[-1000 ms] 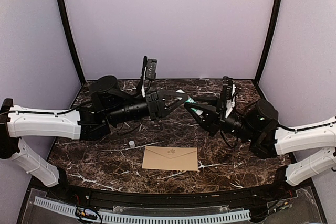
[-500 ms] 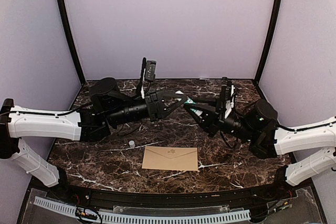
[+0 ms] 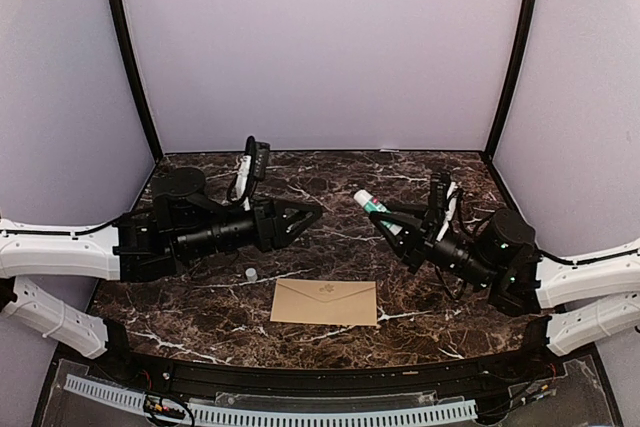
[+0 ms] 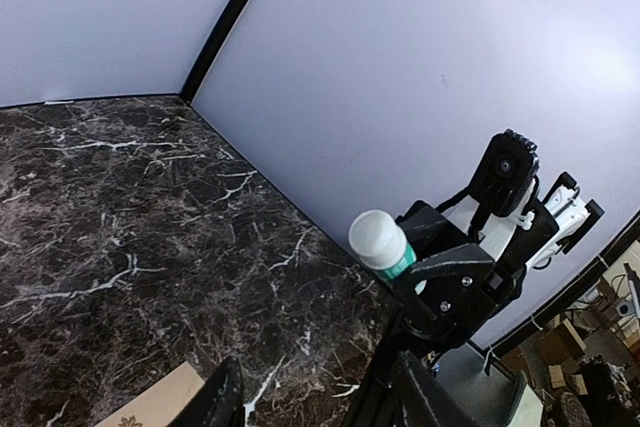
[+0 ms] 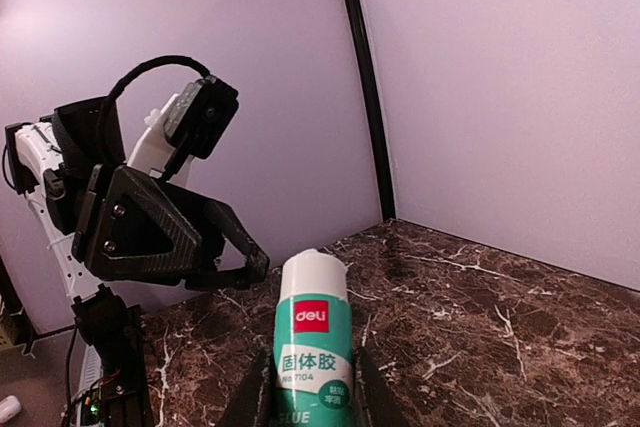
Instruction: Place the letter into the envelope and seal it
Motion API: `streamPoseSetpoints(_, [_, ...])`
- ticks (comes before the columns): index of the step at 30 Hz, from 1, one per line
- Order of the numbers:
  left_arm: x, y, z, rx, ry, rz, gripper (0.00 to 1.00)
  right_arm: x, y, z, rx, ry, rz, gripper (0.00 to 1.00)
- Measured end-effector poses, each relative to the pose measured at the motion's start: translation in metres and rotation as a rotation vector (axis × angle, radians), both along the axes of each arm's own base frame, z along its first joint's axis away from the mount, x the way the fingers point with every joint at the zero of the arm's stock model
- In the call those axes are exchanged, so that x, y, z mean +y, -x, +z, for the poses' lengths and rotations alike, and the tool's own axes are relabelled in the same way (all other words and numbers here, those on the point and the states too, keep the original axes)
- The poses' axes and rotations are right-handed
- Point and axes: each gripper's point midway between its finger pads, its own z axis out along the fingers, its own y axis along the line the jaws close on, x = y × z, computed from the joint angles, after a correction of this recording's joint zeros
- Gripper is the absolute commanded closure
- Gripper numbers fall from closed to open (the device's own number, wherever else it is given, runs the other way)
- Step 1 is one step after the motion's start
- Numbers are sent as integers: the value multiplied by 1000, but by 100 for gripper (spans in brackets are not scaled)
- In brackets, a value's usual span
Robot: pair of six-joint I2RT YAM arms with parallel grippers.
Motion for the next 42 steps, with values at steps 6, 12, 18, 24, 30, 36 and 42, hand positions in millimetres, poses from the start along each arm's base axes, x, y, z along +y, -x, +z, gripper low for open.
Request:
streamPoseSetpoints(6, [38, -7, -20, 30, -119, 141, 49, -14, -9, -22, 49, 52, -85, 100])
streamPoseSetpoints(12, [82, -13, -63, 104, -302, 293, 49, -26, -14, -50, 110, 111, -141, 100])
streamPoseSetpoints(18, [114, -14, -117, 204, -516, 400, 49, -34, -16, -65, 153, 145, -169, 100])
streamPoseSetpoints(24, [139, -16, -189, 304, -808, 493, 51, -36, -16, -74, 176, 164, -177, 100])
streamPoseSetpoints(30, [153, -26, -228, 369, -952, 544, 54, -39, -14, -83, 199, 180, -177, 100])
streamPoseSetpoints(36, [160, -42, -243, 414, -965, 573, 54, -43, -12, -88, 209, 187, -177, 100])
streamPoseSetpoints(42, [159, -54, -262, 442, -978, 563, 55, -46, -12, -84, 203, 172, -182, 100])
